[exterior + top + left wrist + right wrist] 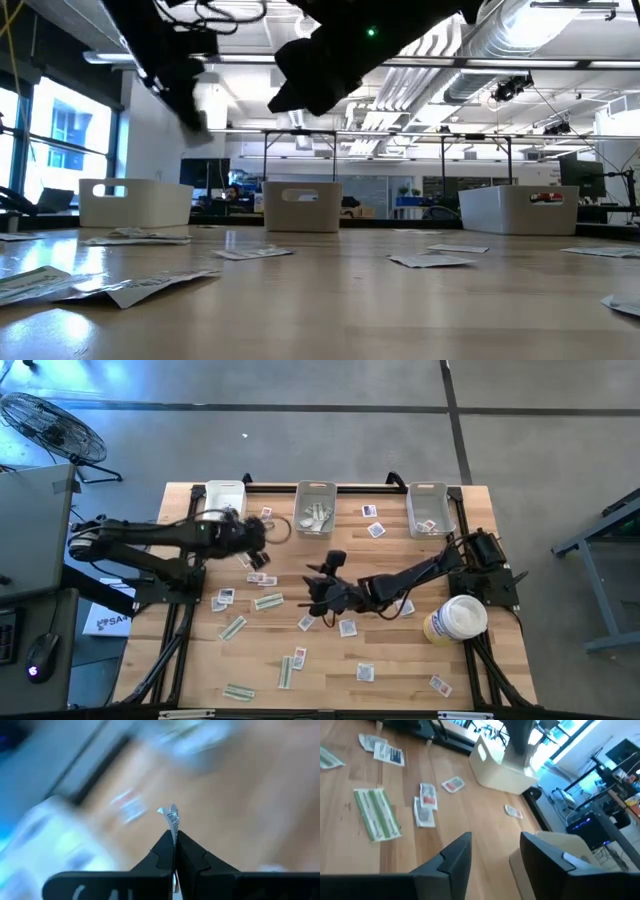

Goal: Pick & Place First Aid Supplies
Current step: Put the blue pad into the white bin

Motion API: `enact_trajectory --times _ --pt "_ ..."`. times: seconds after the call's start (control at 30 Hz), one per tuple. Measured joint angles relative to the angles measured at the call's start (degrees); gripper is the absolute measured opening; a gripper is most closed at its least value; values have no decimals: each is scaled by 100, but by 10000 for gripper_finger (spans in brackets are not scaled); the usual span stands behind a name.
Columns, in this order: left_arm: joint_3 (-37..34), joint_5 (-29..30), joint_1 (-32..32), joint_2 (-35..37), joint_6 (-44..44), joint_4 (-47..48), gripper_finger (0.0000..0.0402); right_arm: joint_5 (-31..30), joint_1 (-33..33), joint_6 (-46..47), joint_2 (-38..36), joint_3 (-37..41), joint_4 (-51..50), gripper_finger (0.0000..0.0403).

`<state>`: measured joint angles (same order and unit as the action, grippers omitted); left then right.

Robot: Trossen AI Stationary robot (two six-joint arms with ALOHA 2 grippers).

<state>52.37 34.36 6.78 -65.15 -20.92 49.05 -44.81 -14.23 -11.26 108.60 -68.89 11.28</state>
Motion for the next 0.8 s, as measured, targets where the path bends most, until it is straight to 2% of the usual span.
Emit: enact_trajectory --times 0.13,0.27,0.4,0.53,0.67,0.8 --pt "253 290 1085 -146 -435 889 1 -142 -164 85 0 40 -270 155" --pt "111 228 2215 -430 -69 733 0 -289 -382 134 0 42 -752 150" --pt "119 482 3050 -856 106 568 0 -751 -555 74 0 42 -1033 150" --pt "119 659 3544 -1268 433 268 0 -1024 -615 86 -99 44 -1244 149" --pt "119 634 3957 -1631 810 -169 0 -695 -530 304 -221 44 -1231 149" --pt "117 180 4236 -1946 871 -164 0 -435 -482 389 -235 44 -1282 149"
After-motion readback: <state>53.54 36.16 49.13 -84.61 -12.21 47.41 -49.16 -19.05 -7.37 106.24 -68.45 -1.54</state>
